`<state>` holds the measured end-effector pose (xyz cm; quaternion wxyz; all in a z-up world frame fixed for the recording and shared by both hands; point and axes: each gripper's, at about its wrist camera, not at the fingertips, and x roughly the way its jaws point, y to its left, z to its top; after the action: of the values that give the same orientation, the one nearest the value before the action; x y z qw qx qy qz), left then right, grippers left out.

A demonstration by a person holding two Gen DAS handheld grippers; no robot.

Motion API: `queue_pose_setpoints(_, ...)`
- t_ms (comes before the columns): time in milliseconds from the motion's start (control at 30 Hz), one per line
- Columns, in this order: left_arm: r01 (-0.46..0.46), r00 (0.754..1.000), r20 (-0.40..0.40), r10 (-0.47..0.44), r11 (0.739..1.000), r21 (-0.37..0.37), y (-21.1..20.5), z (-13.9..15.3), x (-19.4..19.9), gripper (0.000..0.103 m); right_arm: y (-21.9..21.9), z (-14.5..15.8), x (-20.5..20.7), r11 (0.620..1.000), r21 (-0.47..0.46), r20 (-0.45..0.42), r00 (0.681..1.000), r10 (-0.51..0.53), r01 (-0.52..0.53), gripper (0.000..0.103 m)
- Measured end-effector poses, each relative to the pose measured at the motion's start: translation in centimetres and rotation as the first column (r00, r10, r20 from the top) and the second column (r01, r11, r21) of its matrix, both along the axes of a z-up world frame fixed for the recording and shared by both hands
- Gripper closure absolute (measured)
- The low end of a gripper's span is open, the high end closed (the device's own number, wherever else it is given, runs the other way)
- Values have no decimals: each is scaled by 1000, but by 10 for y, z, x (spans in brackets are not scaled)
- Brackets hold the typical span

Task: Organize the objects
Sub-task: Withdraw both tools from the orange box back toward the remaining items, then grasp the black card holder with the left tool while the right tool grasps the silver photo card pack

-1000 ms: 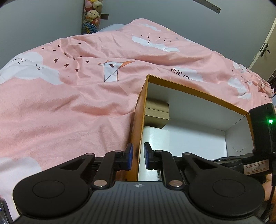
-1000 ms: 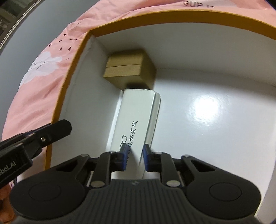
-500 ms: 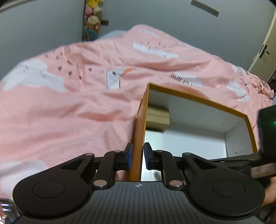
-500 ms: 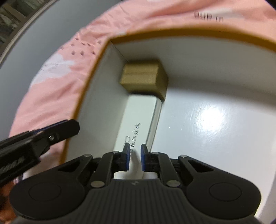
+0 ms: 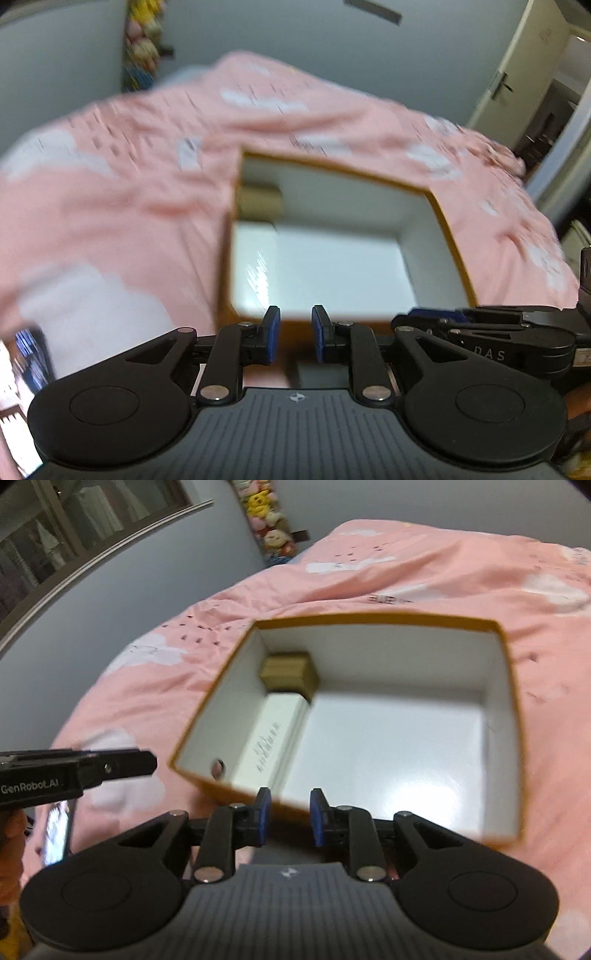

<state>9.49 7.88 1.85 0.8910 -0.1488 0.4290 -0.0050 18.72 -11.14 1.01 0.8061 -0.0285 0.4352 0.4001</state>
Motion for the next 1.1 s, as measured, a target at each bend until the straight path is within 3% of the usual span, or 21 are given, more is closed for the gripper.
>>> queue_pose_setpoints(67,17,999,-40,-18,1000,-22,-7,-10,-4,79,-14,-6,-12,999,-20,5,1000,-27,27,70)
queue_pose_setpoints(200,32,994,-102,-39,997,-67,-15,-31,-11,79,-41,-25,-23,996,-44,-76,994,-80,77,69)
queue_pose_setpoints(300,48,991,-121,-58,995,-88,-21,-39,-17,71,-56,-39,-29,988,-94,-115,985,-131,120,60)
queue_pose_setpoints(467,34,992,-122,-44,996,-83,-25,-47,-15,65,-68,-52,-38,980,-132,-105,981,-165,151,60)
queue_pose_setpoints(567,32,990,-137,-41,998,-63,-24,-54,0,48,-66,-52,-35,982,-125,-102,983,-156,143,60)
queue_pose_setpoints(733,61,978,-198,-63,998,-16,-27,-72,28,34,-57,-46,-30,985,-141,-45,993,-109,101,60)
queue_pose_setpoints(1000,-15,952,-303,-28,990,-140,-13,-115,58,32,-43,-51,-10,983,-175,-33,997,-66,59,59)
queue_pose_setpoints(1100,-46,948,-318,-23,977,-207,-8,-128,59,21,-37,-53,-7,986,-162,-48,998,-36,27,59)
